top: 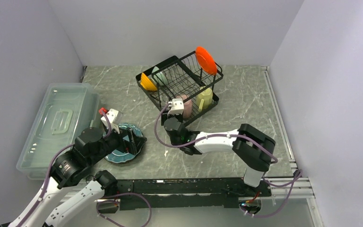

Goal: Load the mixed dishes into the dish rack
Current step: Move the dish rack to the center of the board.

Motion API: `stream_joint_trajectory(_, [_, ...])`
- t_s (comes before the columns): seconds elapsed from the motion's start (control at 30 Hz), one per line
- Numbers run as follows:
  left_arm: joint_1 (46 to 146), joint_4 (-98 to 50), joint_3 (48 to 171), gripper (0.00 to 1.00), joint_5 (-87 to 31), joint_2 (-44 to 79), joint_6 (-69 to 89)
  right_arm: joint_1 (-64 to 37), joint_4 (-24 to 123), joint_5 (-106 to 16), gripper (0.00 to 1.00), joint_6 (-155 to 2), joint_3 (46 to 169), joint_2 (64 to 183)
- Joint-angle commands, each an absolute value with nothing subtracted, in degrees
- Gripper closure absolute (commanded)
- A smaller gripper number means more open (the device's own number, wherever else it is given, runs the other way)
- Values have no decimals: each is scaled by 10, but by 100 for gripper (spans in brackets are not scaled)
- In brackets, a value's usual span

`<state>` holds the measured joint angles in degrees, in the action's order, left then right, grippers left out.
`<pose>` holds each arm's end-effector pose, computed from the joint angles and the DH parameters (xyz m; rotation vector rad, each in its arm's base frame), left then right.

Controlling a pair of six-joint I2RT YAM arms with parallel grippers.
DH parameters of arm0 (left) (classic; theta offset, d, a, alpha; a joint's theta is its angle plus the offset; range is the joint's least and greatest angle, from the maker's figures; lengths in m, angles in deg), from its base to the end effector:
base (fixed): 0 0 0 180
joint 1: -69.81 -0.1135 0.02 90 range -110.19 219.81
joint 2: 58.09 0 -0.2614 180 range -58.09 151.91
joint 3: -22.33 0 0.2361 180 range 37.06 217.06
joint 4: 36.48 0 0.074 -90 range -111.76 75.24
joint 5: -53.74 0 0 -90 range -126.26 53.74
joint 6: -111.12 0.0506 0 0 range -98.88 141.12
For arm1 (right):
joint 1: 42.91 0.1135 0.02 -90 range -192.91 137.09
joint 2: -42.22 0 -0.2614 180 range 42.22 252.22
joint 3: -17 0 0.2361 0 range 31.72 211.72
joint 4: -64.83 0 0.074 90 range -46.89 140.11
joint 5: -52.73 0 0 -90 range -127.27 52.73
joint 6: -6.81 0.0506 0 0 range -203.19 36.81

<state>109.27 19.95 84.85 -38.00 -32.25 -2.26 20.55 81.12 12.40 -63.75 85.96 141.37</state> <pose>0.0715 -0.0569 0.3264 0.2560 1.9635 -0.7005 0.1995 0.3131 0.2272 -0.0635 1.7338 0.2793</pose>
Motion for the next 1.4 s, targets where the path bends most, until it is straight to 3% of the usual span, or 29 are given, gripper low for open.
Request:
stream_joint_trajectory(0.0, [1093,193,846,1,-374,-324,-14,205,943,167,51,-714,861,1439])
stream_joint_trajectory(0.33, [1093,194,845,1,-376,-328,-15,205,997,198,62,-783,885,1491])
stream_joint_trajectory(0.4, [1093,195,845,1,-378,-328,-15,204,1007,195,69,-794,885,1494])
stream_joint_trajectory(0.57, [1093,196,846,1,-379,-326,-16,203,1000,191,100,-793,877,1482])
stream_joint_trajectory(1.03, [1093,198,847,1,-385,-322,-15,202,962,109,100,-750,771,1363])
stream_joint_trajectory(1.37, [1093,199,846,0,-390,-322,-16,181,861,-8,100,-739,667,1170])
